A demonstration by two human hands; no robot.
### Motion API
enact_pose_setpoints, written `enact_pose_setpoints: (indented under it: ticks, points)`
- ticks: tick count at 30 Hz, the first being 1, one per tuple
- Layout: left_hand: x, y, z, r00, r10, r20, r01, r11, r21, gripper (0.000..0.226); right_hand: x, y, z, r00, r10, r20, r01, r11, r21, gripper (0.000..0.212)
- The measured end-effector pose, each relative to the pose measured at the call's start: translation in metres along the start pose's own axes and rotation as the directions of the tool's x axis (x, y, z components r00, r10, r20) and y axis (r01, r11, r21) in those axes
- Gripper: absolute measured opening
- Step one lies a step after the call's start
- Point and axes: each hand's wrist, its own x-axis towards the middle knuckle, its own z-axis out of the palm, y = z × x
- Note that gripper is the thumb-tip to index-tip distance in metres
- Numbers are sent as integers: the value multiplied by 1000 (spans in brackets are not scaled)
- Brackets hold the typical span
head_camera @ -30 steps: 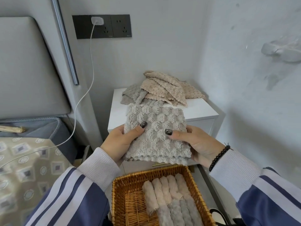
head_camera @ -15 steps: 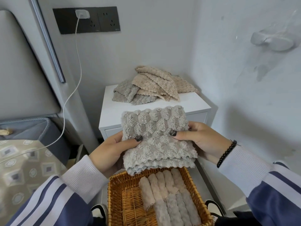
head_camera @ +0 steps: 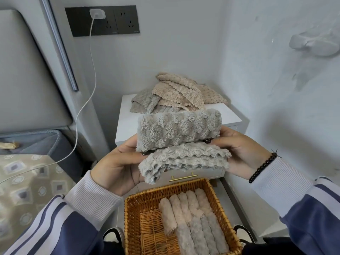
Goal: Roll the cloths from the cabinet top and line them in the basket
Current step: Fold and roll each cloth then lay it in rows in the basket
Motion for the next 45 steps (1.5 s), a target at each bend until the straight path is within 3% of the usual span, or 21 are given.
enact_pose_setpoints:
  ticks: [1, 5, 8, 10, 12, 14, 16, 19, 22, 24, 27, 29, 34, 37, 41, 43, 45]
  points:
    - [1, 1, -3, 999, -16, 49, 18, 999, -42, 49, 0, 0, 0, 1000, -5, 7, 5, 999, 37, 91]
    - [2, 6, -9, 998, -39, 39, 46, 979, -197, 49, 3, 0, -2, 999, 38, 7, -38, 995, 88, 77]
    - [2, 4, 0, 988, -5, -155, -15, 992, -126, 46, 4, 4, -5, 996, 75, -48, -72, 996, 52, 59]
    - [3, 4, 6, 951, -28, -308, 10, 998, -60, 38, 5, 7, -6, 990, 84, -112, -84, 996, 1, 66]
    - [4, 1, 4, 901, -50, -431, 81, 995, 53, 34, 3, 9, 0, 980, 84, -179, -112, 982, -152, 64]
    - [4, -4, -1, 859, -60, -509, 172, 969, 176, 36, 2, 13, 6, 968, 60, -244, -145, 926, -349, 33]
    - [5, -11, -3, 850, -78, -521, 251, 929, 271, 41, 2, 19, 5, 966, 10, -258, -148, 840, -523, 19]
    - [4, -18, -8, 861, -118, -494, 337, 861, 381, 52, 3, 27, 1, 981, 28, -190, -151, 726, -671, 23]
    - [-1, -20, -19, 873, -154, -463, 383, 804, 455, 57, 4, 31, -4, 981, 110, -157, -191, 657, -729, 13]
    - [-5, -21, -25, 883, -176, -436, 400, 768, 500, 73, 4, 34, -10, 977, 150, -150, -210, 584, -784, 28]
    - [-6, -26, -27, 887, -193, -419, 427, 687, 588, 74, 7, 45, -14, 950, 276, -148, -265, 456, -850, 67]
    - [-5, -35, -29, 886, -187, -424, 438, 635, 636, 80, 9, 59, -13, 920, 373, -119, -273, 393, -878, 79]
    - [-4, -65, -45, 861, -213, -462, 497, 548, 673, 81, 12, 103, -2, 896, 440, -54, -183, 257, -949, 67]
    - [-7, -79, -59, 807, -194, -558, 576, 468, 670, 71, 19, 126, -14, 906, 393, -156, -240, 173, -955, 67]
    - [-14, -107, -80, 685, -180, -706, 693, 459, 556, 51, 26, 159, -37, 875, 273, -400, -394, -79, -916, 72]
    - [-16, -124, -85, 618, -261, -742, 754, 462, 466, 45, 24, 175, -41, 866, 216, -451, -454, -38, -890, 56]
    - [-19, -139, -86, 575, -355, -737, 792, 470, 391, 39, 22, 199, -45, 862, 210, -461, -493, 138, -859, 50]
